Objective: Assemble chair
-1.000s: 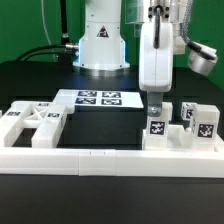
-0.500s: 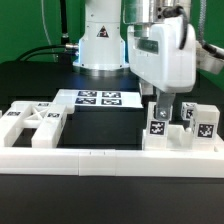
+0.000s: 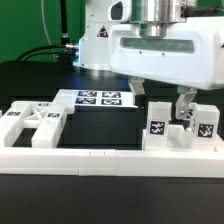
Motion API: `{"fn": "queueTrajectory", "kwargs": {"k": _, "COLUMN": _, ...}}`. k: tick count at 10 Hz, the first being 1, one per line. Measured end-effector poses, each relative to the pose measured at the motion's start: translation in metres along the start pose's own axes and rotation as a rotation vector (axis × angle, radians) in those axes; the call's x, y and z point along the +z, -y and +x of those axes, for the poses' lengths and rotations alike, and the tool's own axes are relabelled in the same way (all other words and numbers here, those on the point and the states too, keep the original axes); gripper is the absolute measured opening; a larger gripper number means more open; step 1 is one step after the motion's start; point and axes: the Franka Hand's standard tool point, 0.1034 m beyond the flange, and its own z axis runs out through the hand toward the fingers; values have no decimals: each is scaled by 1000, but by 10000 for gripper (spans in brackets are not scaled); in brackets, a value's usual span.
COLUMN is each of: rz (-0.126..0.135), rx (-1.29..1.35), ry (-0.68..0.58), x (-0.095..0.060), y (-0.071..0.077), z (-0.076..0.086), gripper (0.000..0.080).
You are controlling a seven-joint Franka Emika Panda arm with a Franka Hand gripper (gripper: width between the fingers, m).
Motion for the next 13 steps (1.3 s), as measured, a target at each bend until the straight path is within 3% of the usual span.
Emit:
{"fn": "queueTrajectory", "kwargs": {"k": 4, "rz": -3, "rx": -272, "ry": -3, "x": 0, "y": 0, "z": 0, "gripper": 648}}
{"fn": "queueTrajectory", "kwargs": {"k": 6, "rz": -17, "rx": -498, "ry": -17, "x": -1, "y": 1, "z": -4, "gripper": 649}}
{"fn": "queueTrajectory", "kwargs": {"k": 13, "rz": 3, "rx": -696, "ry": -74, "x": -2, "y": -10, "z": -1, "gripper": 649}}
